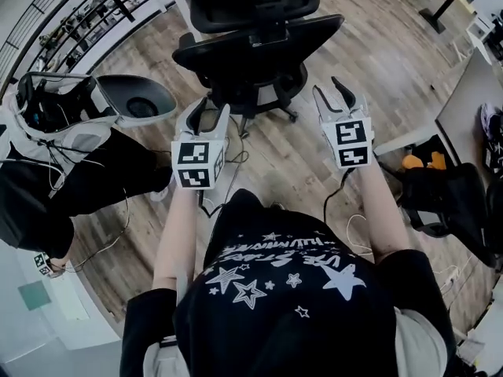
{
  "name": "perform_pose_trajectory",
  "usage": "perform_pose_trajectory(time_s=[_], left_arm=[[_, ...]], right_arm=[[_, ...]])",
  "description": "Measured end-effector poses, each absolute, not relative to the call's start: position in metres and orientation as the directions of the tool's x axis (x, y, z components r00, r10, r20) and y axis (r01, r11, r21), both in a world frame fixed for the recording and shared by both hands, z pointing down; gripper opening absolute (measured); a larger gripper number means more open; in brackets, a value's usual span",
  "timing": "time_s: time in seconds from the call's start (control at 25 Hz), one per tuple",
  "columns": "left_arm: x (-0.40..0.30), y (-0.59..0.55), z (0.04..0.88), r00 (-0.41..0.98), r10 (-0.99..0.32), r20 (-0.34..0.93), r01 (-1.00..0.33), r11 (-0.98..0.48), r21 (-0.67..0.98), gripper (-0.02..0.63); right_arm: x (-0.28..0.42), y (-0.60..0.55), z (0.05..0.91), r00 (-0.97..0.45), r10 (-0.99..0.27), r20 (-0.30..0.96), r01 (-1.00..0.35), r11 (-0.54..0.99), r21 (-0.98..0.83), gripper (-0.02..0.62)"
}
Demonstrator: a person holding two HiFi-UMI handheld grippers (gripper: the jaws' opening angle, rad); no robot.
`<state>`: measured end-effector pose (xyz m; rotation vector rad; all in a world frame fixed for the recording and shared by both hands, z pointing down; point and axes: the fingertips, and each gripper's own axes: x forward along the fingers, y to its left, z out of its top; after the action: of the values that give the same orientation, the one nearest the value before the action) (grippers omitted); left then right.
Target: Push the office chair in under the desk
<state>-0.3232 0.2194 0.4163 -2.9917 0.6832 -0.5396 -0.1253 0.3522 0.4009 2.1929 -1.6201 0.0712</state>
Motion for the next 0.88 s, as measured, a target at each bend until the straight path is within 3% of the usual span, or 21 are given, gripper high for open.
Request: perform_pose_trajectory(time_s=[0.12, 0.16, 0.28, 0.44, 0.76, 0.88], left_arm=[[-0.318, 0.217, 0.426, 0.818, -0.433, 0.379, -0.377, -0.901, -0.216, 0.309], [-0.315, 0.215, 0.428, 0.809, -0.438, 0.392, -0.362, -0.896, -0.256, 0.324], [-0.304, 0.204, 0.435, 0.79, -0.448, 0.419, -0.336, -0.887, -0.317, 0.349], [-0.287, 0.177, 0.442, 0.768, -0.474, 0.431, -0.335, -0.87, -0.362, 0.385], [-0.257, 0.125, 0.444, 0.739, -0.52, 0.427, -0.307, -0.825, -0.474, 0.387], [-0.254, 0.109, 0.444, 0.7, -0.591, 0.401, -0.292, -0.749, -0.594, 0.387]], right_arm=[[-0.115, 0.344, 0.404, 0.343, -0.889, 0.302, -0.889, -0.203, 0.41, 0.314], [-0.112, 0.341, 0.406, 0.342, -0.887, 0.311, -0.881, -0.187, 0.435, 0.368], [-0.099, 0.329, 0.41, 0.333, -0.881, 0.337, -0.873, -0.153, 0.463, 0.426], [-0.08, 0.308, 0.412, 0.351, -0.871, 0.344, -0.853, -0.146, 0.501, 0.431], [-0.029, 0.275, 0.416, 0.421, -0.826, 0.375, -0.803, -0.147, 0.577, 0.402], [-0.014, 0.266, 0.418, 0.442, -0.817, 0.37, -0.781, -0.147, 0.607, 0.399]])
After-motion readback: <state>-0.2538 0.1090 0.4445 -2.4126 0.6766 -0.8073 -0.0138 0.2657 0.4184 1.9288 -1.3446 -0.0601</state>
